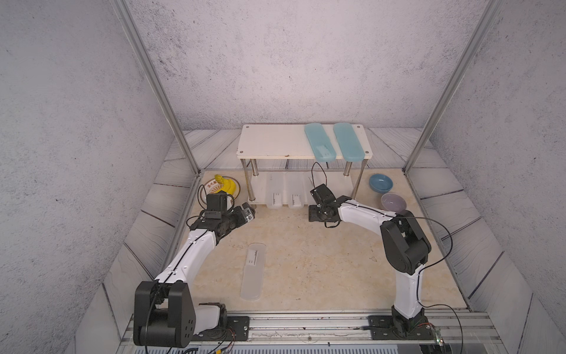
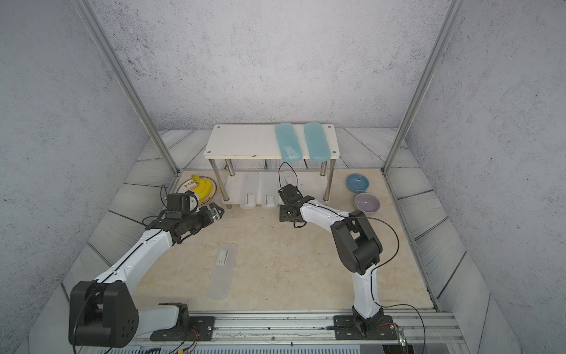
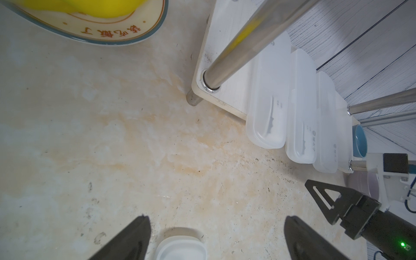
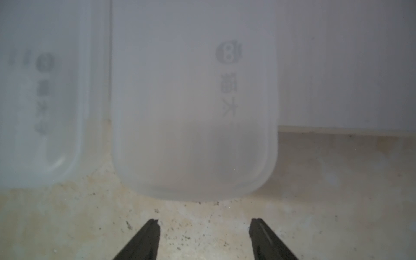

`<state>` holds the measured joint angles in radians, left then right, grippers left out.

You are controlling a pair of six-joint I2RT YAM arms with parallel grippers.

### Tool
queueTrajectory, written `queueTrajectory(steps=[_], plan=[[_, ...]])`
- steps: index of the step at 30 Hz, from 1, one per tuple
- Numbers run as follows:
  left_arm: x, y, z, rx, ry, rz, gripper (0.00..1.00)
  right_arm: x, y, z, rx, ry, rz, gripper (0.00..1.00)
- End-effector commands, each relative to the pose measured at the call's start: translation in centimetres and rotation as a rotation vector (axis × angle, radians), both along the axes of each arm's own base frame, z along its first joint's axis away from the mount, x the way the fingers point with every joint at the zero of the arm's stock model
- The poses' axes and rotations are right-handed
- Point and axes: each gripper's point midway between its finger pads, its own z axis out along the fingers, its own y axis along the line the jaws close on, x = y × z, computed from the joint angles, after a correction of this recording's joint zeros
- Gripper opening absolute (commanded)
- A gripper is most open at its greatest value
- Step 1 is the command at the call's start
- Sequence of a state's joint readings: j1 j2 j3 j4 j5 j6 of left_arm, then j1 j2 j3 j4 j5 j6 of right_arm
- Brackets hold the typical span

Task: Place the pencil cases on the shelf according to color
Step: Place the pencil case on the shelf, then pick up the pencil case from the center of the board.

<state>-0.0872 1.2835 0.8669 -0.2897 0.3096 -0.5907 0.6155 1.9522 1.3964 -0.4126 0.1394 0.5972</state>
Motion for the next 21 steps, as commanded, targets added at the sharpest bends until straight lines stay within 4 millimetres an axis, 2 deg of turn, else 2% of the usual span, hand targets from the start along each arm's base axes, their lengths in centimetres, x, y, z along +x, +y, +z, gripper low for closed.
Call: queueTrajectory(steps=[1,8,15,21], plan=[[0.0,-0.2,0.3,0.037,0.001,-0.013,0.99,-2.3,-0.4,1.9,0.026,-0.002,-0.006,0.80],[-1.7,-0.3,0.3,0.158,0.039,-0.037,0.99,-6.6,-1.7,1.7,0.024,0.016,0.013,0.83],[-6.6,-1.2,-2.5,0.105,0.138,0.003,0.99,-10.6,-3.7,1.3,0.018,-0.006,0.045,0.83],[-11.3,-4.1,-5.3,0.101,0.237,-0.053,0.99,-13.2,-5.6,0.4,-0.007,-0.030,0.085,0.83]])
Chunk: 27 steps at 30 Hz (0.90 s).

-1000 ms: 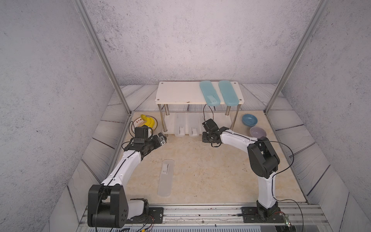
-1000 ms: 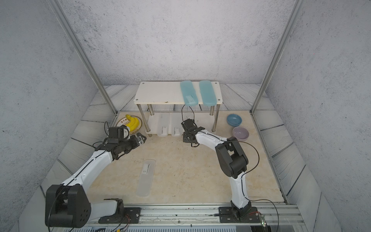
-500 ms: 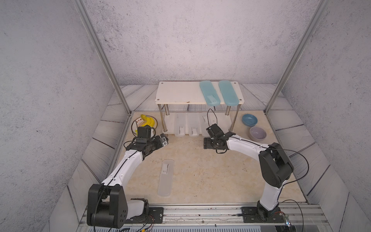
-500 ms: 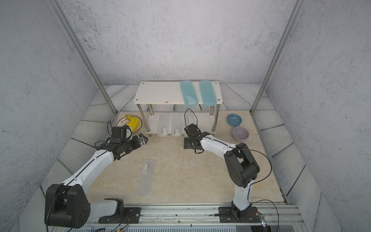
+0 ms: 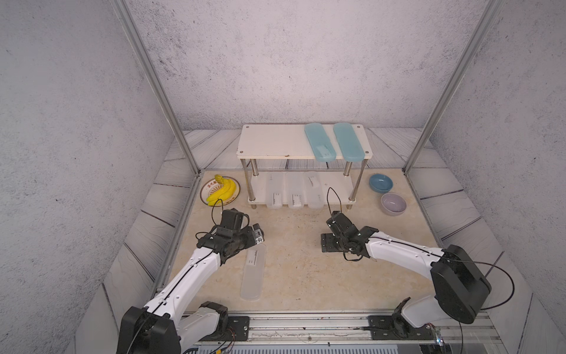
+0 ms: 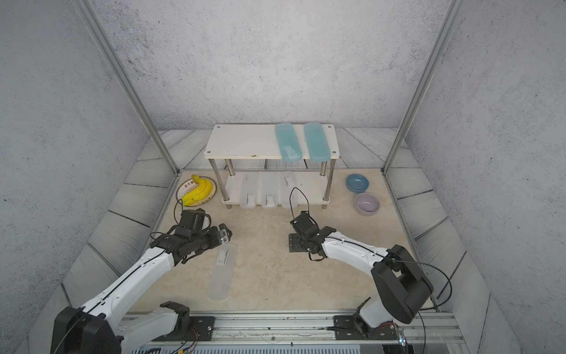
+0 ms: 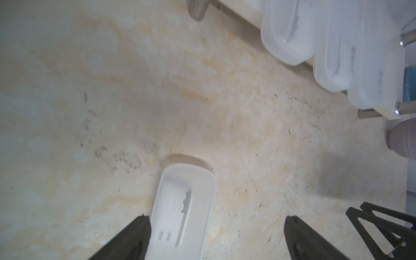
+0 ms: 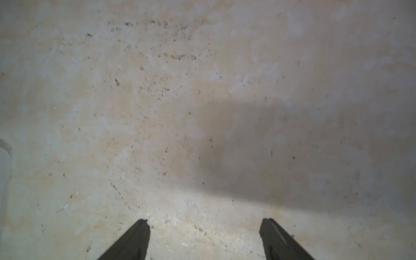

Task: Place the pencil cases on the shelf according to color
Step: Pick up the pencil case from the center of the board.

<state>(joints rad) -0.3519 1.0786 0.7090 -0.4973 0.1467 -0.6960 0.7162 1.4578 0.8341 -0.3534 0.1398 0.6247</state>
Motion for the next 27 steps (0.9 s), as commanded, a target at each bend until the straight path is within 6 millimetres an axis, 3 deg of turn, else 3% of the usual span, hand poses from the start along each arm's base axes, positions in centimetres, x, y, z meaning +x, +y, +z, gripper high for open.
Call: queueTrajectory(steps=[1,10,15,22,27], plan=[[-2.4,-0.3,-1.9,0.014,0.086,0.033,0.99,-0.5,-0.9,0.2,-0.015,-0.042,0.008,0.83],[-3.9,1.3,-5.2,0.087,0.188,0.123,0.99,-2.0,-2.4,-0.2,-0.025,-0.066,0.027,0.84],[-5.0,1.0,-7.0,0.059,0.257,0.142,0.99,-2.2,-2.9,-1.0,-0.037,-0.070,0.022,0.84],[-5.9,-0.2,-8.5,0.021,0.319,0.121,0.99,-2.4,-3.5,-1.3,-0.054,-0.078,0.019,0.84],[-5.4,-3.2,-8.6,0.009,0.330,0.039,0.99,-2.5,-4.3,-0.8,-0.069,-0.100,0.001,0.84]])
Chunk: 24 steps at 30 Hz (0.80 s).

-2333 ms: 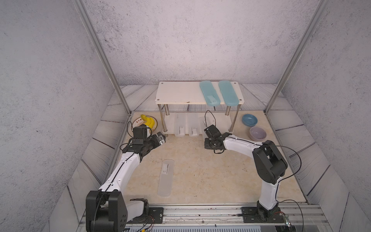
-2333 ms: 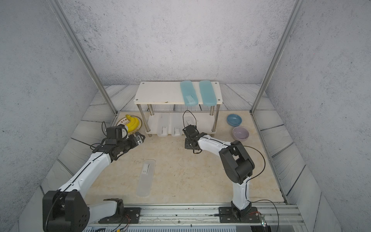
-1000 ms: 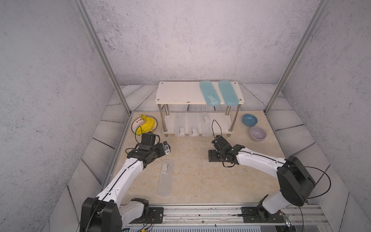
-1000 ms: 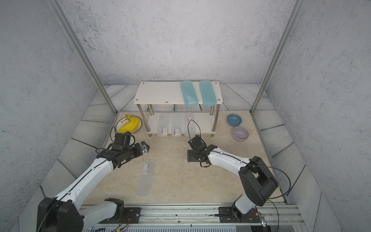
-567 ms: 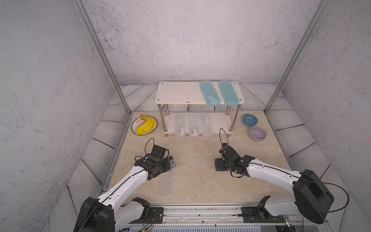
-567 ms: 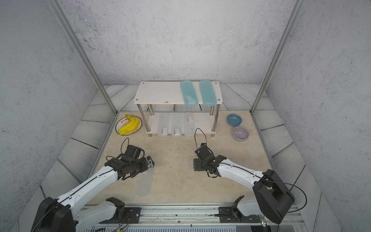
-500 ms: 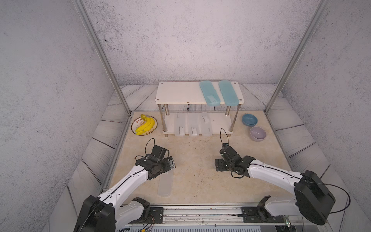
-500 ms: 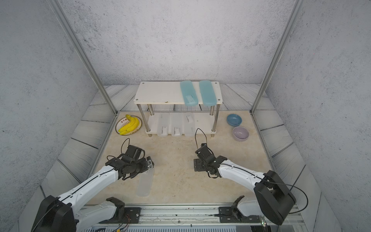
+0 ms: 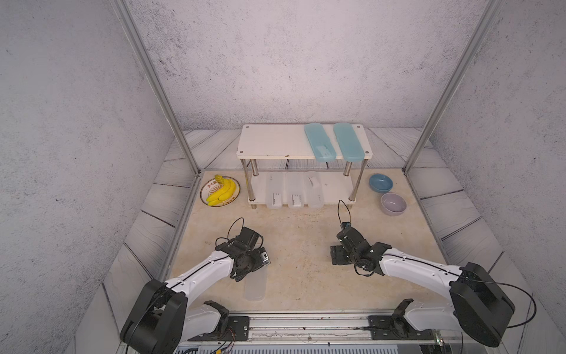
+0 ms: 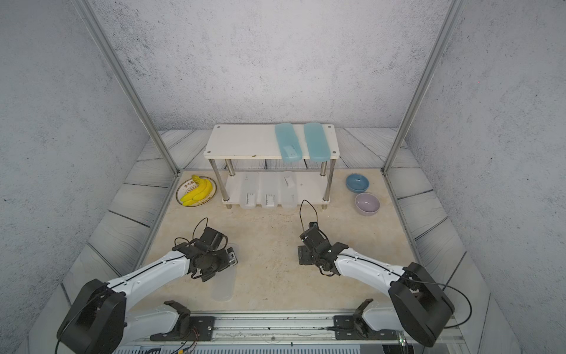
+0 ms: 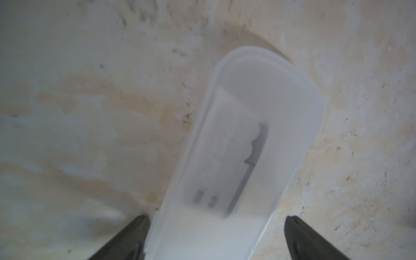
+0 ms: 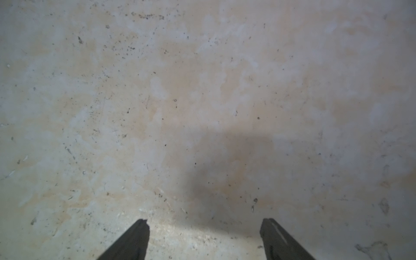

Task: Place the pencil cases on the shelf according to color
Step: Pick up the pencil case from the center of the board.

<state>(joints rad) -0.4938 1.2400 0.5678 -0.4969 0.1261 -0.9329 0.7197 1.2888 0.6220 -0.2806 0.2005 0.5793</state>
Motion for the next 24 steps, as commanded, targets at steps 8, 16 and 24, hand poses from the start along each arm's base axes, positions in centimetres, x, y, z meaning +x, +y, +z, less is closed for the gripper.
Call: queueTrajectory(steps=[8,16,24], plan=[[2.3,-10.3,2.0,-0.064,-0.025,-0.218,1.00,-0.3,-2.1,2.1,-0.022,-0.072,-0.060,0.87],[4.8,-11.8,5.8,-0.059,-0.167,-0.228,0.99,-1.0,-2.2,3.2,0.008,-0.065,-0.062,0.88],[7.4,-5.6,8.3,-0.054,-0.291,-0.102,0.99,-3.2,5.1,2.7,0.301,0.077,0.146,0.94]])
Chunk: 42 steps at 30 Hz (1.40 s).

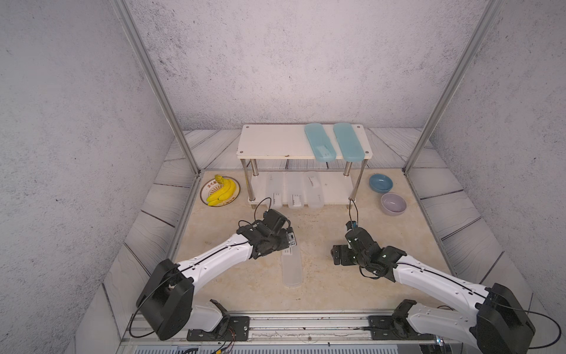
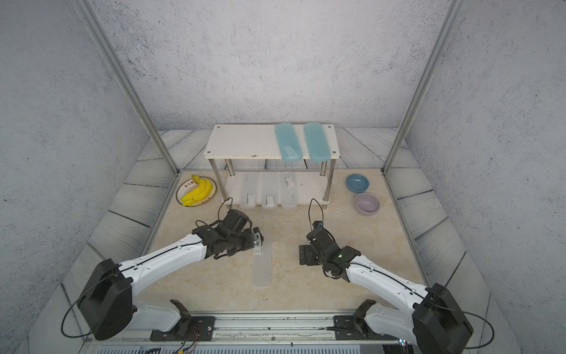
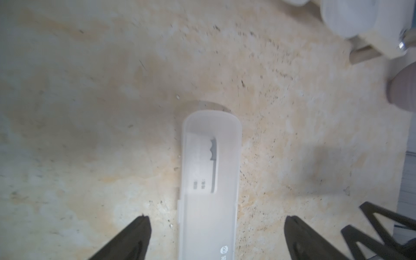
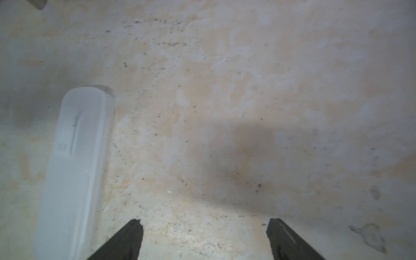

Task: Place the pencil cases on the shelf according to color
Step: Pick up the pencil case from the center of the board.

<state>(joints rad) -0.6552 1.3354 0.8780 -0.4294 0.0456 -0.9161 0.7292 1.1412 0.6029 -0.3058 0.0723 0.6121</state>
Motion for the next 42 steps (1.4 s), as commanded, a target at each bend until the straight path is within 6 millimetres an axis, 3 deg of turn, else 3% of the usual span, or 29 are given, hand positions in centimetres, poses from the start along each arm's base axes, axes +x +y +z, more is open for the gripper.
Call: queueTrajectory(steps=[1,5,11,17,21,26,30,35,38,42], plan=[[0.9,3.9,-0.4,0.029,-0.016,0.061,0.99,-1.7,4.3,-0.1,0.135,0.078,0.114,0.94],[2.1,8.2,0.8,0.091,-0.053,0.120,0.99,-2.7,7.5,0.1,0.075,0.103,0.173,0.96],[3.0,11.7,2.2,0.148,-0.085,0.152,0.99,-3.5,12.8,-0.6,0.030,0.175,0.283,0.96],[3.5,13.6,3.0,0.094,-0.117,0.224,0.99,-3.0,14.2,-3.5,-0.186,0.254,0.269,0.96],[3.2,13.6,5.0,0.101,-0.168,0.187,0.99,-3.2,15.2,-5.6,-0.239,0.305,0.284,0.96],[3.1,14.8,6.3,0.150,-0.241,0.204,0.99,-3.5,16.0,-5.3,-0.303,0.288,0.299,0.96],[3.8,14.0,6.1,0.126,-0.237,0.175,0.99,-3.6,15.5,-5.5,-0.373,0.290,0.285,0.96],[4.7,12.8,5.2,0.091,-0.197,0.142,0.99,-2.7,11.4,-5.4,-0.487,0.268,0.159,0.98],[4.8,12.9,5.1,0.102,-0.202,0.132,0.99,-2.4,9.1,-5.4,-0.405,0.292,0.098,0.99],[5.0,12.8,5.0,0.105,-0.202,0.122,0.99,-2.5,9.1,-3.8,-0.256,0.238,0.164,0.99]])
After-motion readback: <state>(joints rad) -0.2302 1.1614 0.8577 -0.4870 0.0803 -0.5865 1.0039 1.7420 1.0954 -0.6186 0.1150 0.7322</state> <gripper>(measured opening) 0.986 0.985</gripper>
